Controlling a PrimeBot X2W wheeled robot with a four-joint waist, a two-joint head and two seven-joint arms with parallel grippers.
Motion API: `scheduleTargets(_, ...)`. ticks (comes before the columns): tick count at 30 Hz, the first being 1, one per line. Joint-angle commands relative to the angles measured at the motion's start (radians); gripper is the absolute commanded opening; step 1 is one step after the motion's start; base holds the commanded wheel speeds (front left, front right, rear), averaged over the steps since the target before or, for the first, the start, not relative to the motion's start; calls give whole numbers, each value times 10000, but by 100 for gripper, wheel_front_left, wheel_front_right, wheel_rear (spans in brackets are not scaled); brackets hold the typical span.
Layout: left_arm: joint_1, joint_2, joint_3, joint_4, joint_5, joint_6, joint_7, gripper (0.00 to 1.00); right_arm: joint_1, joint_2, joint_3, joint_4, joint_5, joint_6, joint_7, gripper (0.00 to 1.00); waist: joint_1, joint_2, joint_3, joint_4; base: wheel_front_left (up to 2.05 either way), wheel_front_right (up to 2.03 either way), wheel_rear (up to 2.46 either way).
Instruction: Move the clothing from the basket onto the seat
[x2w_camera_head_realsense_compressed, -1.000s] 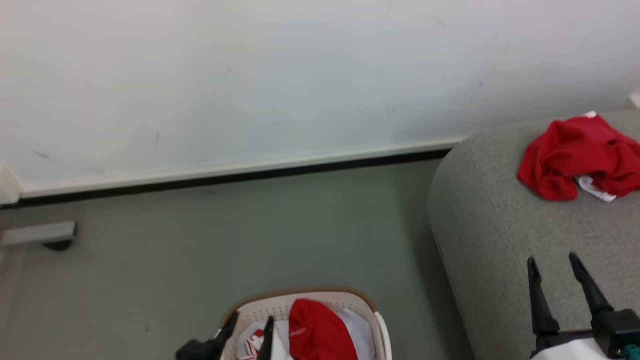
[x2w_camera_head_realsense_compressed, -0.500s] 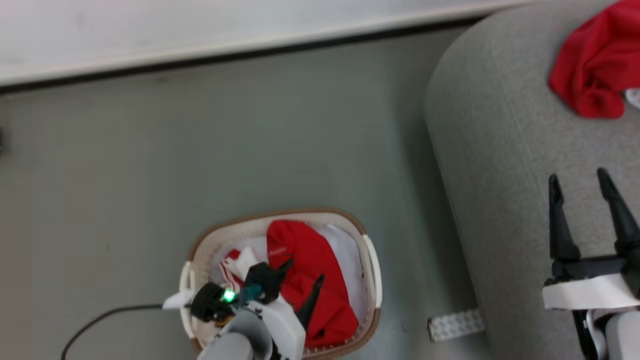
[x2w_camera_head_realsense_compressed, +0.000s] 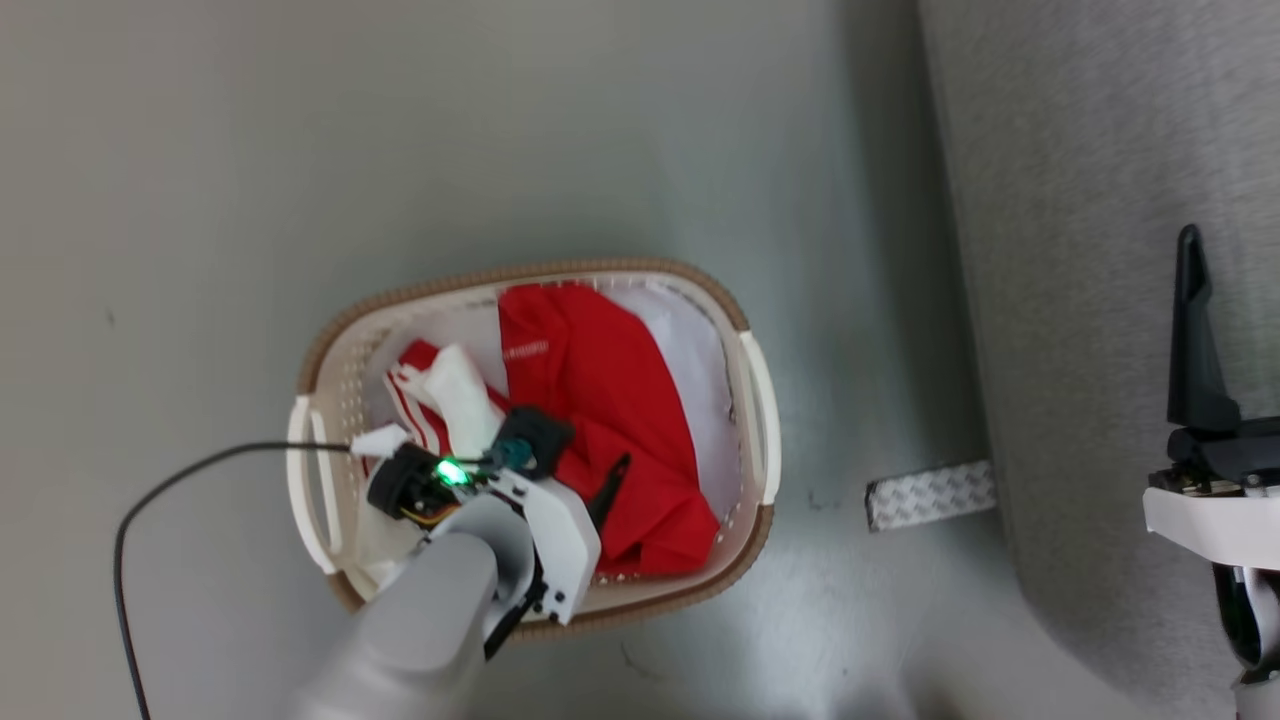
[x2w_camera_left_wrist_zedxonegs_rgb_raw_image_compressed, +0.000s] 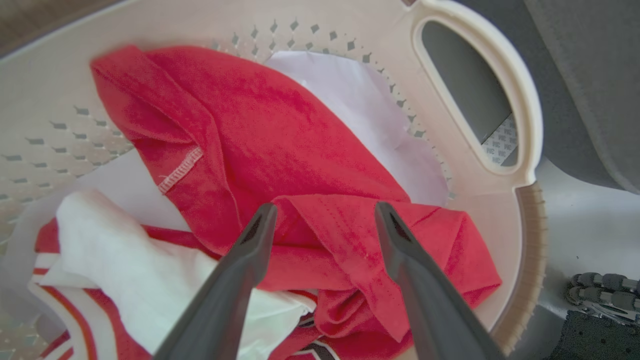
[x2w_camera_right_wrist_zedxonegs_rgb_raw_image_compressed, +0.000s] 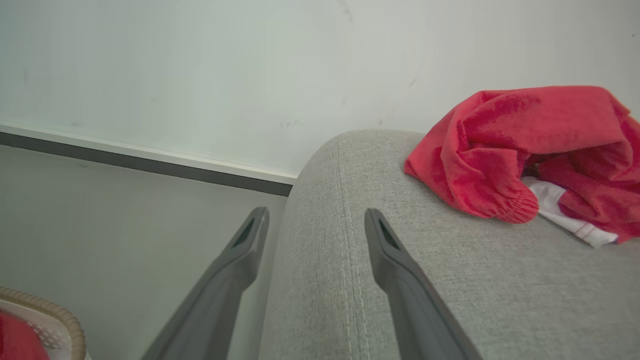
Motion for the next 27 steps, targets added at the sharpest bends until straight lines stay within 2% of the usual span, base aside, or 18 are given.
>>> scheduleTargets(1,-289,63,-50,255,-263,-19,29,100,-117,-83,-58,-209,66,-25,6,100,-4,0,856,92,0,0,0)
scheduleTargets(9,-933,62,-530,1337,-788,-29,509,100,9,-44,45,-675,50,-25,6,100,-4,0,1474,106,0,0,0)
scheduleTargets(16,-1070,56,-1083,1523,-1233,-30,317,100,45,-155,156,-855,72,-25,6,100,-4,0,1564,-32,0,0,0)
scheduleTargets(17,-1035,59,-1157,1478,-1440,-31,288,38,68,-171,146,-856,67,-25,6,100,-4,0,1524,-38,0,0,0)
scheduleTargets(18,-996,62,-1300,1418,-1527,-32,250,0,97,-181,135,-824,41,-25,6,100,-4,0,1455,-34,0,0,0)
scheduleTargets(23,-825,62,-1690,1205,-2349,-34,60,0,145,-114,119,-647,27,-25,6,100,-4,0,869,29,0,0,0)
scheduleTargets(27,-564,62,-1567,1155,-3070,-35,-468,0,116,28,170,-392,101,-25,4,100,-4,0,-54,90,0,0,0)
